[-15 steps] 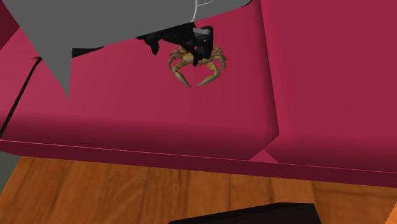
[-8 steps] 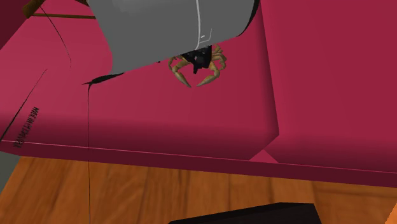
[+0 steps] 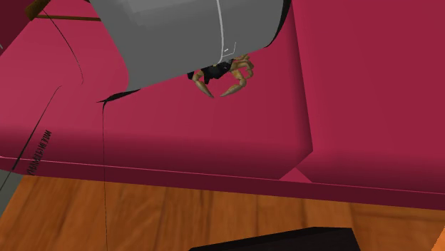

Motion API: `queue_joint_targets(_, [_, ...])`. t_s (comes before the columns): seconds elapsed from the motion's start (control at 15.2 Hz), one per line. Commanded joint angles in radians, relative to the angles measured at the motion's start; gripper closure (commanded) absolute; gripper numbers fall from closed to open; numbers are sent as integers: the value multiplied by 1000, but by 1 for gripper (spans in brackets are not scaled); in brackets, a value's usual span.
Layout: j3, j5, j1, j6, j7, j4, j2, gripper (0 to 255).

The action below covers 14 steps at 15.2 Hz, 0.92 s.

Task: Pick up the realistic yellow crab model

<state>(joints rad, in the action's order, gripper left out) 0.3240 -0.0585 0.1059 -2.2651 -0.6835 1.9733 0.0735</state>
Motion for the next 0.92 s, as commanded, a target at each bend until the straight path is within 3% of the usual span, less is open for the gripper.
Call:
queue_joint_targets(0.0, [0,0,0,0,0,0,0,255])
queue_joint_targets(0.2, [0,0,0,0,1,1,0,255])
queue_joint_targets(0.86, [0,18,2,128,15,-96,-34,255])
